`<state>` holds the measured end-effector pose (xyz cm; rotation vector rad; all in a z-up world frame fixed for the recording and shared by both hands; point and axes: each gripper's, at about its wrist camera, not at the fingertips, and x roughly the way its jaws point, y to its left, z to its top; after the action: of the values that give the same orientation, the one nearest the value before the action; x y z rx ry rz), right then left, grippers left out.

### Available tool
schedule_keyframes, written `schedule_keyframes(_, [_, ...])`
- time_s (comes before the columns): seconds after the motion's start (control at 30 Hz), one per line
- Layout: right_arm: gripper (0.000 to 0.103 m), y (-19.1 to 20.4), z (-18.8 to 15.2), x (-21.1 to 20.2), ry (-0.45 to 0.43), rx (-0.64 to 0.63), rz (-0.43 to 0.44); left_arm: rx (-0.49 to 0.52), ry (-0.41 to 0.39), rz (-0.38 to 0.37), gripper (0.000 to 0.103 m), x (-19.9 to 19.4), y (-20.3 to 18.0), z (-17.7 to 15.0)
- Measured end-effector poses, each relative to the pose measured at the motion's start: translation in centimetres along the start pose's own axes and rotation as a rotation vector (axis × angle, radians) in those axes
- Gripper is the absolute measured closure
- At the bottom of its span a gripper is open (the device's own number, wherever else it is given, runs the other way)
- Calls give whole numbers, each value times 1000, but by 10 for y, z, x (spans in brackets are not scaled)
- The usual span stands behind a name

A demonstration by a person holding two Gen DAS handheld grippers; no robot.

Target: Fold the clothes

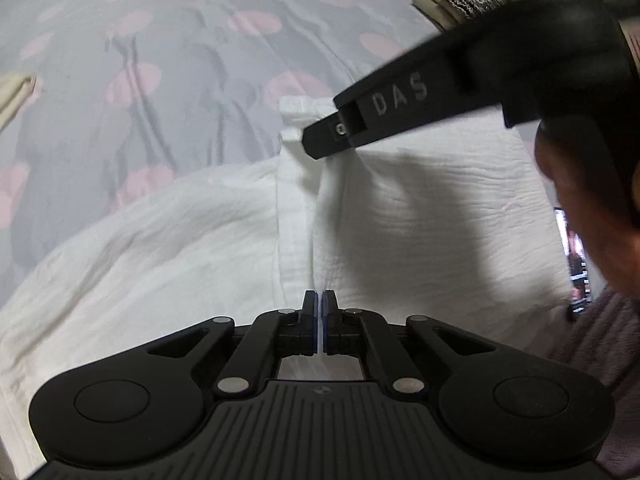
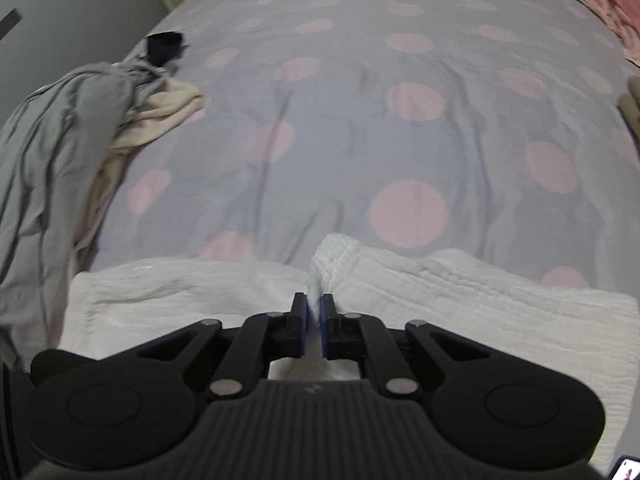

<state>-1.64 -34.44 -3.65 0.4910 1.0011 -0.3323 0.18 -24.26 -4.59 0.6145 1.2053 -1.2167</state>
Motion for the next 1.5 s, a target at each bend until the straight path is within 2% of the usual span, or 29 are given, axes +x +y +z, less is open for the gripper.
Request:
schedule_keyframes(0.2, [96,13,-4,13,-5,-72,13,-19,42,42,103,14,-3,5])
schedule_keyframes(0.33, [95,11,-3,35,14,-71,-31,-33,34,25,102,23,-1,7])
schedule_keyframes(0.37, [92,10,-3,39,22,-66,-33,-40,32,22,100,23,0,7])
schedule_keyframes(0.4, [90,9,-3,41,28,-58,-35,-46,29,20,96,24,0,7])
schedule_keyframes(0.43, [89,8,-2,40,29,-47,-33,-50,21,17,83,23,1,7])
schedule_keyframes(0.47, [81,7,-2,38,26,-39,-28,-54,11,15,68,21,2,7])
schedule_keyframes(0.5, [68,6,-1,33,19,-36,-27,-53,0,8,61,18,2,6])
schedule_keyframes(0.53, [64,5,-1,27,9,-36,-32,-48,-11,-2,52,16,1,6])
schedule_keyframes(0.57, [63,4,-2,21,-2,-36,-37,-44,-20,-12,52,15,1,5])
schedule_keyframes(0.77, [61,-13,-9,-1,-30,-9,-105,-55,-41,-15,52,27,8,-2])
schedule_keyframes(0.9, [59,-35,-18,-8,-22,36,-158,-47,-65,9,55,41,-7,-2])
schedule_keyframes(0.93, [57,-41,-20,-10,-19,48,-171,-43,-73,9,57,43,-9,-1])
schedule_keyframes(1.0, [54,-52,-24,-13,-14,72,-198,-39,-94,-3,72,49,-17,0])
schedule_keyframes(1.07, [54,-65,-29,-18,-12,99,-219,-37,-100,-10,90,40,-12,-1])
schedule_keyframes(1.13, [54,-76,-33,-23,-16,121,-240,-34,-106,-17,95,29,-9,-1])
schedule_keyframes(1.3, [54,-107,-43,-43,-46,184,-300,-35,-133,-38,97,-4,-1,2])
schedule_keyframes(1.5, [53,-140,-55,-60,-71,283,-339,-88,-178,-74,97,-54,0,-1])
